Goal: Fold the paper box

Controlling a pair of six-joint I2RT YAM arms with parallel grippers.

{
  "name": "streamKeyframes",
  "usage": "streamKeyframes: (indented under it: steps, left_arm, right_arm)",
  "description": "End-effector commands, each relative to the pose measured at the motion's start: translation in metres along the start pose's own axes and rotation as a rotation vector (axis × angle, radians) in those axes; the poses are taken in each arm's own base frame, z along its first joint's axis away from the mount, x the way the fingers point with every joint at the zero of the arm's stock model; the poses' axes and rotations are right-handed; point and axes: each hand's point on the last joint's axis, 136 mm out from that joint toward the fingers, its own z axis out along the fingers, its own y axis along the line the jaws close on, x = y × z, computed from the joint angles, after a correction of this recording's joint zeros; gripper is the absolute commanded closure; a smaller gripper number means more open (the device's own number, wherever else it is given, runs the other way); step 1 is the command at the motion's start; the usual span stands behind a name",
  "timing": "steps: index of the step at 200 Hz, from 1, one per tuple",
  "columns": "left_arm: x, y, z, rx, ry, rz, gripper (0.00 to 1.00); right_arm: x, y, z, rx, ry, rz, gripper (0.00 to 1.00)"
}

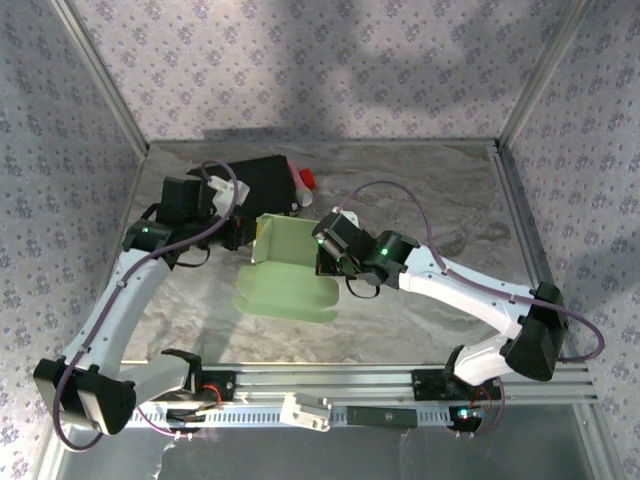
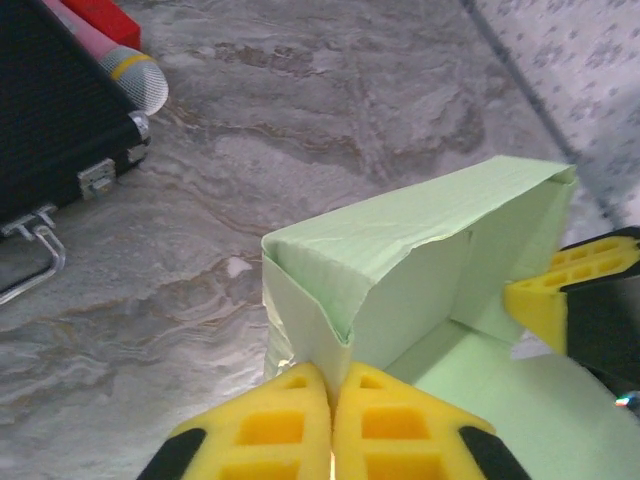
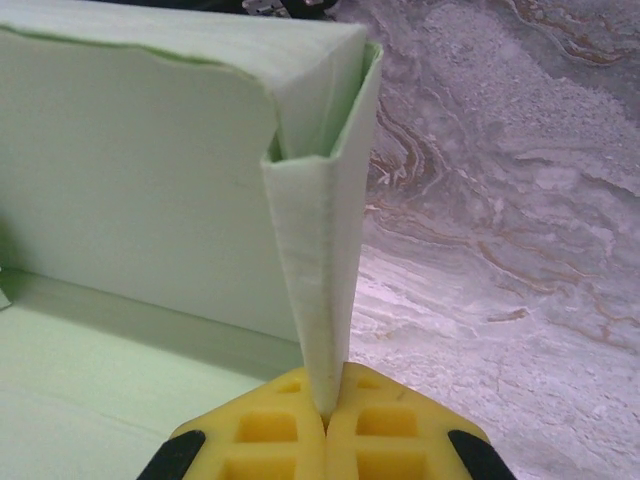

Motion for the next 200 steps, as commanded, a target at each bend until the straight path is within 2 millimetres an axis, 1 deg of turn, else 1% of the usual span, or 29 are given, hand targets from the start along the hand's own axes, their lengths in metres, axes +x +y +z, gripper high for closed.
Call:
streamKeyframes:
  steps: [1,23,38,43,64,89,97,113,125,174,200]
  left_arm:
    - [-0.003,-0.004,0.004,-0.093,-0.036,0.065,1.0]
    - [-0.003,0.002,0.007,-0.278,-0.067,0.133,1.0]
    - [-0.004,-0.003,0.01,-0.373,-0.09,0.19,1.0]
    - [-0.004,0.0,0.01,-0.421,-0.096,0.199,1.0]
    - [-0.005,0.003,0.014,-0.521,-0.103,0.23,1.0]
    - [0.0,0.006,0.027,-0.538,-0.075,0.245,1.0]
    - [0.001,0.007,0.032,-0.542,-0.064,0.245,0.97]
    - [0.003,0.008,0.037,-0.537,-0.061,0.243,0.97]
    - [0.003,0.01,0.037,-0.525,-0.066,0.226,0.96]
    - [0.004,0.02,0.034,-0.463,-0.066,0.153,0.83]
    - [0.007,0.024,0.032,-0.447,-0.06,0.131,0.81]
  right_arm:
    - [-0.012,0.021,-0.008,-0.06,-0.034,-0.009,1.0]
    - [-0.012,0.021,-0.008,-0.059,-0.034,-0.009,1.0]
    - [-0.012,0.021,-0.008,-0.059,-0.033,-0.007,1.0]
    - [-0.011,0.022,-0.007,-0.059,-0.032,-0.009,1.0]
    - [-0.013,0.022,-0.009,-0.063,-0.035,-0.01,1.0]
    - [-0.013,0.023,-0.011,-0.066,-0.035,-0.01,1.0]
    - [-0.013,0.022,-0.011,-0.066,-0.035,-0.009,1.0]
    - [-0.013,0.021,-0.013,-0.066,-0.037,-0.009,1.0]
    - [-0.014,0.02,-0.014,-0.066,-0.039,-0.007,1.0]
    - [-0.016,0.02,-0.017,-0.071,-0.045,-0.005,1.0]
    - [-0.016,0.02,-0.016,-0.072,-0.047,-0.003,1.0]
